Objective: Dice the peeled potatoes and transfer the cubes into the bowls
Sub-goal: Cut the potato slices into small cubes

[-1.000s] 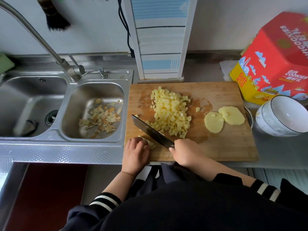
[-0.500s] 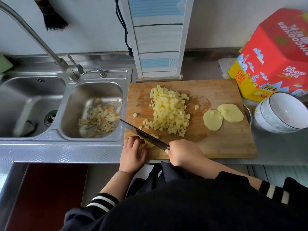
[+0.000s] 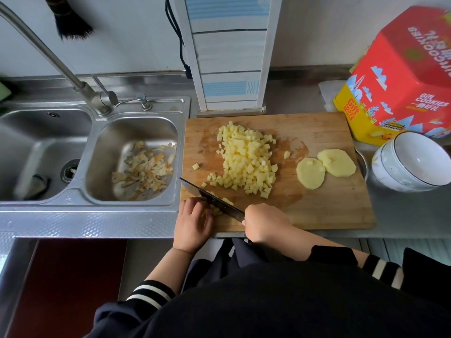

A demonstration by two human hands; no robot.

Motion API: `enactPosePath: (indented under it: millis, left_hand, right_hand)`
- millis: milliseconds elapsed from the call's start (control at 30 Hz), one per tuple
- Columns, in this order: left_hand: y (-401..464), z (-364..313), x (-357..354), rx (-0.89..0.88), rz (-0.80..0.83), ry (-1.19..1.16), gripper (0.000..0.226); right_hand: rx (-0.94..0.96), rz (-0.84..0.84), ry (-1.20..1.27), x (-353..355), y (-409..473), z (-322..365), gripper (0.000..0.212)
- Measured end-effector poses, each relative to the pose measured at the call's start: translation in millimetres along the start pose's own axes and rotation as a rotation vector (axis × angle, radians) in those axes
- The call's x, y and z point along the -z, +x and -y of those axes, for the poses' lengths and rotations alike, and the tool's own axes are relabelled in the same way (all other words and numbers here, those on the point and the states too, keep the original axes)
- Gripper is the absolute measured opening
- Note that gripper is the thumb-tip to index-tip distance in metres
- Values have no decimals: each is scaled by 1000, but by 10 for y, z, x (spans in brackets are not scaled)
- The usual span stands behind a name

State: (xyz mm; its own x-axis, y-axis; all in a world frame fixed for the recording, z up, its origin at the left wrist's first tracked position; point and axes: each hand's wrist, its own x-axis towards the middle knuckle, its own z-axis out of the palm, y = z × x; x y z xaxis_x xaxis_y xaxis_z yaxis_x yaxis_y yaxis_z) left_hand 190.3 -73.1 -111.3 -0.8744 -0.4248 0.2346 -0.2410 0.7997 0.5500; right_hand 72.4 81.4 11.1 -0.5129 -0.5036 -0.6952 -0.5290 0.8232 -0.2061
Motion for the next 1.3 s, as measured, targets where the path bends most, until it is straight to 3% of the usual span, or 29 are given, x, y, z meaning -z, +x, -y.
enactPosePath:
  millis: [467, 800, 1300]
  left_hand:
    - [16, -31, 29, 11, 17, 31, 25]
    - [-13, -110, 51, 32, -57, 16, 31]
    - [-69, -23, 57, -12, -16, 20, 23]
  right_hand:
    - [7, -42, 140, -27, 26, -160, 24]
    - [33, -103, 159, 14, -81, -193, 24]
    - [92, -39, 105, -3, -128, -52, 26]
